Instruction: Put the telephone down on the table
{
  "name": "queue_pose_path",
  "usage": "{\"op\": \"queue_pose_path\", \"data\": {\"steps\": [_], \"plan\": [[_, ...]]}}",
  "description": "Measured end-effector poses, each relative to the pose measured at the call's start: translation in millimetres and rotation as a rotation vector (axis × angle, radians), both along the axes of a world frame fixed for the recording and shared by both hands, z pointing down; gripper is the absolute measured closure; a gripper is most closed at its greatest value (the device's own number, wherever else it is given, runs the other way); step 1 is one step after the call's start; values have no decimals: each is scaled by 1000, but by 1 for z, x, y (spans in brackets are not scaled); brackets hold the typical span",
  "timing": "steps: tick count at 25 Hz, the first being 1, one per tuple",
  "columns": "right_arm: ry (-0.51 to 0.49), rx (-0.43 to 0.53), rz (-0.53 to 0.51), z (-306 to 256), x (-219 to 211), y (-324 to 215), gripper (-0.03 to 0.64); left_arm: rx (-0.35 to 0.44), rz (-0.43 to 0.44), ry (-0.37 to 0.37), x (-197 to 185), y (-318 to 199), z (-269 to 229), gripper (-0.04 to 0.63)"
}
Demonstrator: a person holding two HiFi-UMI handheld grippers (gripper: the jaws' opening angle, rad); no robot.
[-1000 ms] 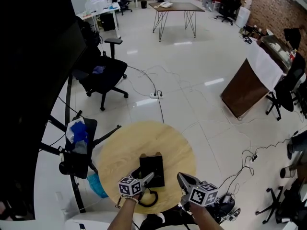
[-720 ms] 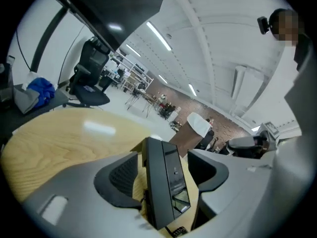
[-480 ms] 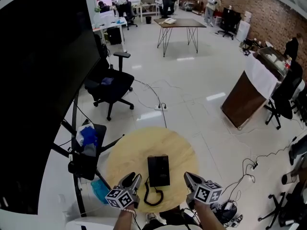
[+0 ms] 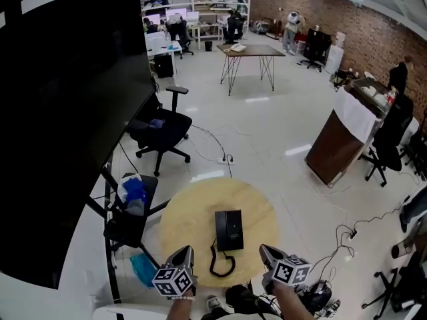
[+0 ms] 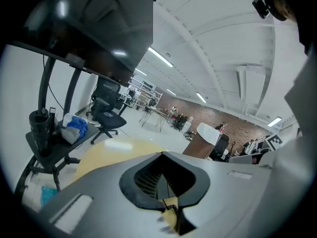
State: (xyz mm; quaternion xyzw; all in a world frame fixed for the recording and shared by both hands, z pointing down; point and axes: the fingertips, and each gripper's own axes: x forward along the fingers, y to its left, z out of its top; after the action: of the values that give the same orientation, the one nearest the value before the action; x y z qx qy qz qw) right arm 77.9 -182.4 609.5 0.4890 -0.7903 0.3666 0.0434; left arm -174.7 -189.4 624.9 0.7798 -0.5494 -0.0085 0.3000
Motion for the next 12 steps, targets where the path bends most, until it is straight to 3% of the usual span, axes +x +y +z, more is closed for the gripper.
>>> {"op": "queue_pose_path", "data": {"steps": [12], "plan": [[31, 32, -25, -9, -21, 39, 611, 27, 41, -25, 14, 39, -26, 592]]}}
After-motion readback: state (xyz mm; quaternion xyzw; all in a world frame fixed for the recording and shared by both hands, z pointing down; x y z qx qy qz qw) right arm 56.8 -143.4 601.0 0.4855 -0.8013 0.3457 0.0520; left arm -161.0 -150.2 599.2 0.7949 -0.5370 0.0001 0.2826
